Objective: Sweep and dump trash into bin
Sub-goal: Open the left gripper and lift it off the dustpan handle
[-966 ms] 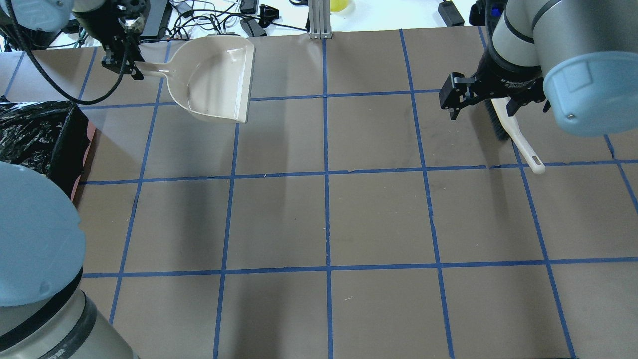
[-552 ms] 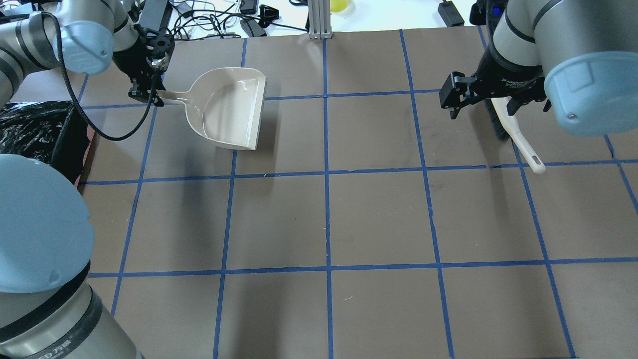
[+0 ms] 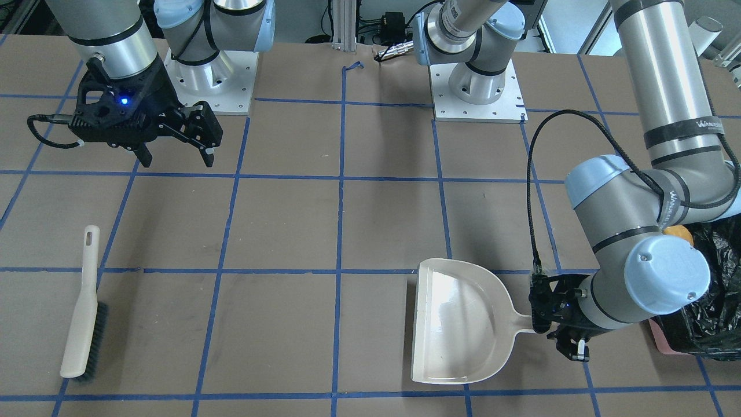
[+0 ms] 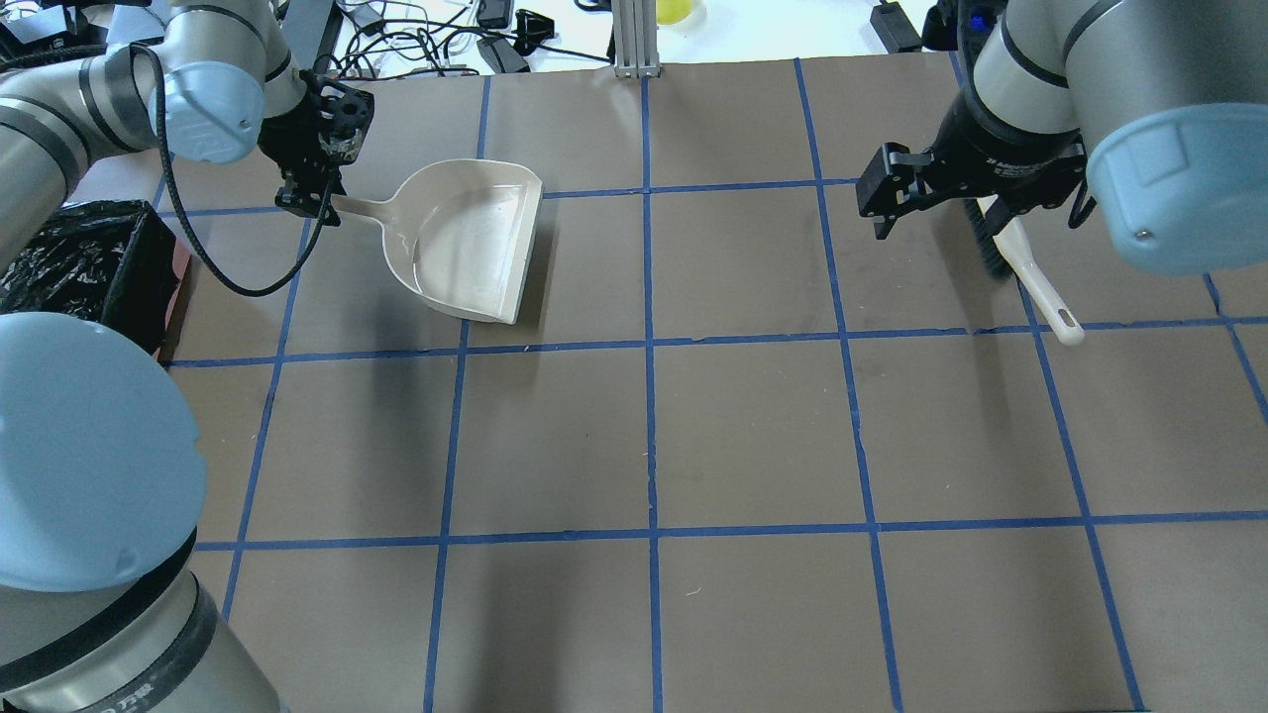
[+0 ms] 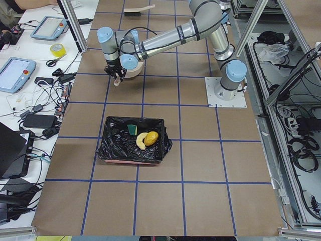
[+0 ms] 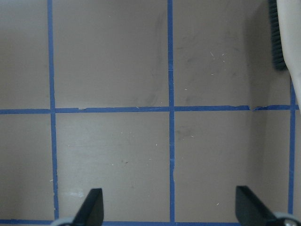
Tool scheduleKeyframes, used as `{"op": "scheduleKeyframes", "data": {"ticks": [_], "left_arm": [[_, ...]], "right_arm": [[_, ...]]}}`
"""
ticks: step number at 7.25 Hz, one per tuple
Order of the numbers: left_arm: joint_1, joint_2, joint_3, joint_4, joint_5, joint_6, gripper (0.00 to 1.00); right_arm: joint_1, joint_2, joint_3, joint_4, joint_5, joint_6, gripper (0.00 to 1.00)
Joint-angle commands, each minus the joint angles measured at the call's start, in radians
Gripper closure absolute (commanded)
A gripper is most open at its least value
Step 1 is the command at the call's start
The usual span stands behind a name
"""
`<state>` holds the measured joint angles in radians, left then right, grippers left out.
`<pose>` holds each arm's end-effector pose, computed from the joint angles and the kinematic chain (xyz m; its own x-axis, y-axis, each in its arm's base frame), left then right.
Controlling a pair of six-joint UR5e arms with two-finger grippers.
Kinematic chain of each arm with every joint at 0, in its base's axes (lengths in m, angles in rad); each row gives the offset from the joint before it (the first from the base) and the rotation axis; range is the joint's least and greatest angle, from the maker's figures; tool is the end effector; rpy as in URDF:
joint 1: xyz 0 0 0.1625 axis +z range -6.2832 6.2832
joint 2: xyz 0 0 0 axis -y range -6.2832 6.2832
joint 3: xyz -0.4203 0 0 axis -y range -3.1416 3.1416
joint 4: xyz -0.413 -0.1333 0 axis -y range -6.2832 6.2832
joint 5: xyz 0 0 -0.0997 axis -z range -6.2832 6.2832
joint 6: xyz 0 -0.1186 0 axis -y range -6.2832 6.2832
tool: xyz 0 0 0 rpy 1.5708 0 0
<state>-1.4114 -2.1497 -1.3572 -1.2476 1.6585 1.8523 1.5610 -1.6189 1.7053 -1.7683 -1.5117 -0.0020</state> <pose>-0.0086 -0.7208 0.2445 0.1210 0.9905 0.0648 0.9894 -0.1256 0.0724 0.1354 -0.5048 0.4401 -0.9983 0.0012 -0.0585 0.0077 0.9938 -0.1110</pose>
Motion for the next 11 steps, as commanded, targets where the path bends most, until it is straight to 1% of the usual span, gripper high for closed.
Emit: {"op": "scheduleKeyframes", "data": {"ticks": [1, 3, 4, 5, 7, 8, 9, 11], "left_arm": [[0.000, 0.001, -0.008, 0.010, 0.003, 0.001, 1.00], [0.005, -0.008, -0.011, 0.011, 0.009, 0.002, 1.00], [0.005, -0.010, -0.011, 0.017, 0.009, 0.004, 1.00], [0.006, -0.015, -0.011, 0.017, 0.007, 0.004, 1.00], [0.011, -0.016, -0.029, 0.045, 0.009, 0.005, 1.00], [0.012, -0.016, -0.036, 0.059, 0.007, 0.011, 0.91], [0.011, -0.016, -0.036, 0.062, 0.007, 0.010, 0.87], [0.011, -0.016, -0.043, 0.062, 0.007, 0.007, 0.64]], "right_arm": [[0.001, 0.004, 0.004, 0.003, 0.015, 0.003, 0.00], [0.001, -0.001, 0.014, 0.007, 0.011, 0.014, 0.00], [-0.002, -0.001, 0.014, 0.010, -0.004, 0.016, 0.00], [-0.001, -0.001, 0.014, 0.039, -0.039, 0.014, 0.00], [-0.001, -0.001, 0.014, 0.056, -0.047, 0.016, 0.00], [-0.001, -0.004, 0.014, 0.058, -0.048, 0.016, 0.00], [-0.001, -0.007, 0.014, 0.059, -0.045, 0.016, 0.00], [-0.001, -0.007, 0.014, 0.059, -0.047, 0.016, 0.00]]}}
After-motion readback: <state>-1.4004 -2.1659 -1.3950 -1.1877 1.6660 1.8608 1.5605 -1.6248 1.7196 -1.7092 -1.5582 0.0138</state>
